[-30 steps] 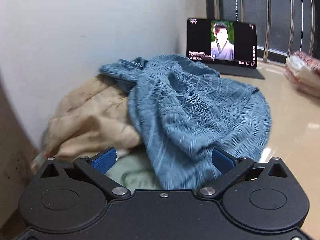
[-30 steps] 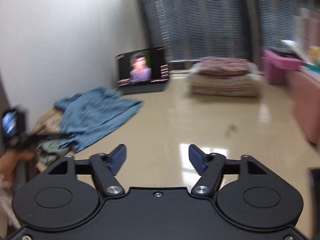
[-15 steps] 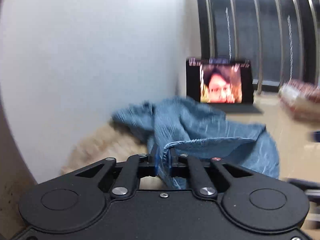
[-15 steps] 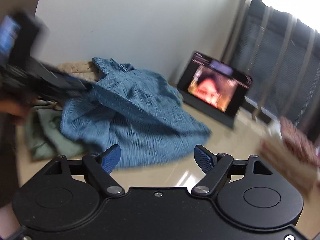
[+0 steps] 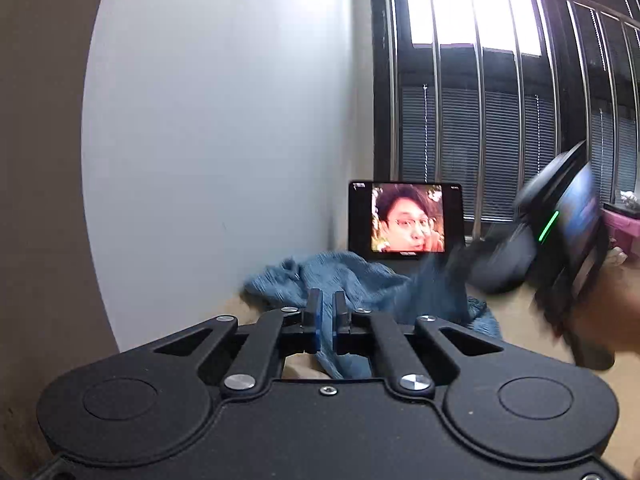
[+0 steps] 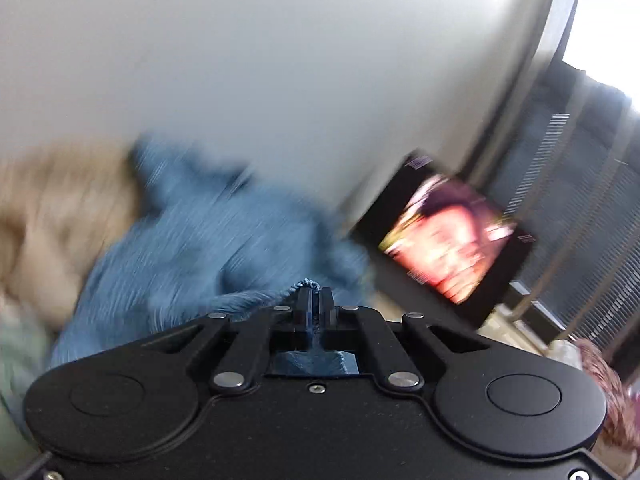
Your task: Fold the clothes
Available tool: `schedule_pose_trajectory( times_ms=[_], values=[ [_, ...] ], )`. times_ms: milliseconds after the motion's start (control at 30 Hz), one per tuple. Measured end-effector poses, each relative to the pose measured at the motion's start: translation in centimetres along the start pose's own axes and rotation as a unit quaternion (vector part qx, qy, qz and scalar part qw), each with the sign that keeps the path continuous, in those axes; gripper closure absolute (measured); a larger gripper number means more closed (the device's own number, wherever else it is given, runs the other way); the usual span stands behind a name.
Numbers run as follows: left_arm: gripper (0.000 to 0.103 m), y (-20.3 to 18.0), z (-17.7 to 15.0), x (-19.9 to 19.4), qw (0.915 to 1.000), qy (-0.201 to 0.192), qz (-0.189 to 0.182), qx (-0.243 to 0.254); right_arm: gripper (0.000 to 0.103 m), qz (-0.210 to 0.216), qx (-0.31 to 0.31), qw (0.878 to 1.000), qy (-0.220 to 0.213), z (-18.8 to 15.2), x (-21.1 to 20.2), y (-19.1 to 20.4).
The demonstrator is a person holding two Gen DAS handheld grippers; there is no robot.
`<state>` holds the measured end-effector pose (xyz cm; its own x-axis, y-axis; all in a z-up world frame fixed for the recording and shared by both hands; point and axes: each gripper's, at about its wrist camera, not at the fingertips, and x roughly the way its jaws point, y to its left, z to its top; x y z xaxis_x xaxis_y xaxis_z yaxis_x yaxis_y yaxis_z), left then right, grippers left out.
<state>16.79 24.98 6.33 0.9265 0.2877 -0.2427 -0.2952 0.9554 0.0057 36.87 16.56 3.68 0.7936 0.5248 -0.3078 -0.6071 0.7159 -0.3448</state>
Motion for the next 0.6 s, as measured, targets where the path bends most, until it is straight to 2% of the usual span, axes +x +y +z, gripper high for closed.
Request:
schedule_pose_trajectory(
  times_ms=[67, 100, 200, 233, 300, 333, 367, 433, 533, 600],
  values=[
    [0.097, -0.9, -0.2, 0.3, 0.9998, 0.011, -0.017, -0.002, 0.102, -0.018, 0.075, 0.995, -0.063, 1.4, -3.7, -3.9],
    [0.097, -1.6, -0.1, 0.3, 0.9996, 0.015, -0.025, -0.002, 0.102, -0.026, 0.113, 0.988, -0.099, 1.9, -6.1, -5.9],
    [0.096, -4.0, 0.2, 0.0, 0.9986, 0.018, -0.05, 0.005, 0.102, -0.06, 0.19, 0.959, -0.2, 3.0, -13.7, -11.3],
    [0.093, -4.9, 0.4, -0.2, 0.9981, 0.018, -0.059, 0.009, 0.103, -0.073, 0.208, 0.948, -0.229, 3.1, -16.3, -12.9],
    [0.074, -6.5, 0.5, -0.6, 0.9971, 0.02, -0.072, 0.016, 0.103, -0.102, 0.227, 0.93, -0.27, 2.4, -21.7, -15.9],
    [0.05, -7.3, 0.5, -0.8, 0.9967, 0.02, -0.077, 0.018, 0.103, -0.104, 0.238, 0.927, -0.271, 1.8, -23.9, -17.4],
    [0.033, -7.9, 0.4, -1.0, 0.9966, 0.019, -0.078, 0.018, 0.103, -0.103, 0.25, 0.925, -0.267, 1.1, -26.0, -18.8],
    [0.032, -9.3, 0.1, -1.0, 0.9958, 0.02, -0.087, 0.022, 0.103, -0.108, 0.254, 0.934, -0.228, -1.0, -28.7, -20.7],
    [0.028, -11.2, -0.5, -0.2, 0.9938, 0.05, -0.096, 0.027, 0.098, -0.091, 0.248, 0.959, -0.107, -5.2, -28.9, -22.0],
    [0.027, -12.1, -0.8, 0.5, 0.9927, 0.072, -0.095, 0.02, 0.075, -0.069, 0.243, 0.967, -0.027, -8.2, -27.7, -21.8]
  ],
)
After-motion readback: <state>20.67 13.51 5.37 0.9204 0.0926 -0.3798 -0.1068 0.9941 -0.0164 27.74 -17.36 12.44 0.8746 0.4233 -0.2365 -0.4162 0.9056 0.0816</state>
